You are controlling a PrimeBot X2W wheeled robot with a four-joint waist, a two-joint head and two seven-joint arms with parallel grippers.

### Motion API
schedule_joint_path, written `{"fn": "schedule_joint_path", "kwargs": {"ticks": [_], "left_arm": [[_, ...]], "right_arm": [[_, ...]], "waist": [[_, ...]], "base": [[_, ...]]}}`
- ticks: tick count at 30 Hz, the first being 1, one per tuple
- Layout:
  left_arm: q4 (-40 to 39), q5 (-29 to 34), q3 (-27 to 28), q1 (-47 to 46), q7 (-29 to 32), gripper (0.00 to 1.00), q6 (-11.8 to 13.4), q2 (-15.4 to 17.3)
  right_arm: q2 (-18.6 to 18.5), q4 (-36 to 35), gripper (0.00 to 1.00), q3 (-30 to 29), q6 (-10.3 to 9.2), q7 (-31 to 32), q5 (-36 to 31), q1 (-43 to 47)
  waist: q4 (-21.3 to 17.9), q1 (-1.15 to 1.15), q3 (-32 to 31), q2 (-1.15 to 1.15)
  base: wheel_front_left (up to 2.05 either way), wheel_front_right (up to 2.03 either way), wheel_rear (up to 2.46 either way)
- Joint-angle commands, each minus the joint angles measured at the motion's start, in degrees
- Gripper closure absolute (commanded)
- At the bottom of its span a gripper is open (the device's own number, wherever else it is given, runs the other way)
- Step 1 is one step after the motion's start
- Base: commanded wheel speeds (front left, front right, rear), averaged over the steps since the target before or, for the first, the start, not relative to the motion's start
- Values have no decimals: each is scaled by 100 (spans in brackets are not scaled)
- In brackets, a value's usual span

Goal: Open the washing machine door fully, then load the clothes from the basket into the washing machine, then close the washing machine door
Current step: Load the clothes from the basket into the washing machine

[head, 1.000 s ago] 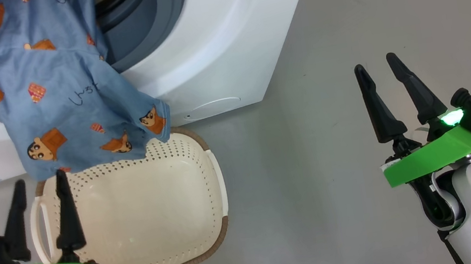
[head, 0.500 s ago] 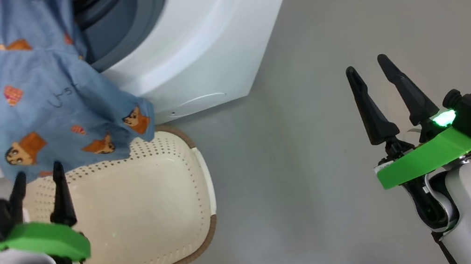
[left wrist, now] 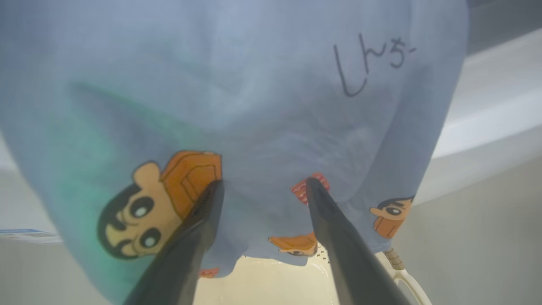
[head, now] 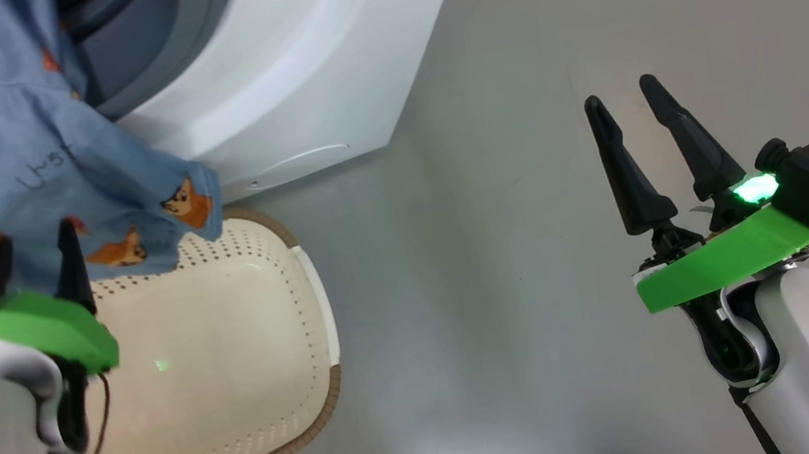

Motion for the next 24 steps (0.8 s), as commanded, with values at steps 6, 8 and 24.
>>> {"fn": "schedule_joint_path", "kwargs": {"ticks": [6,8,24], "left_arm": [[603,69,-97,-731,-165,0,-75,132],[744,57,-136,-873,-197,0,-85,111],[1158,-147,28,-1417,-287,0,-76,8]], "right_arm": [[72,-162,0,97,9,-27,-32,6],[88,-163,0,99,9,-27,-37,10],[77,-126,0,132,9,-27,-54,-64]], "waist": [[-139,0,152,0],[-155,0,177,0],[-114,0,241,0]], "base": [[0,0,0],[0,0,0],[0,0,0]]}}
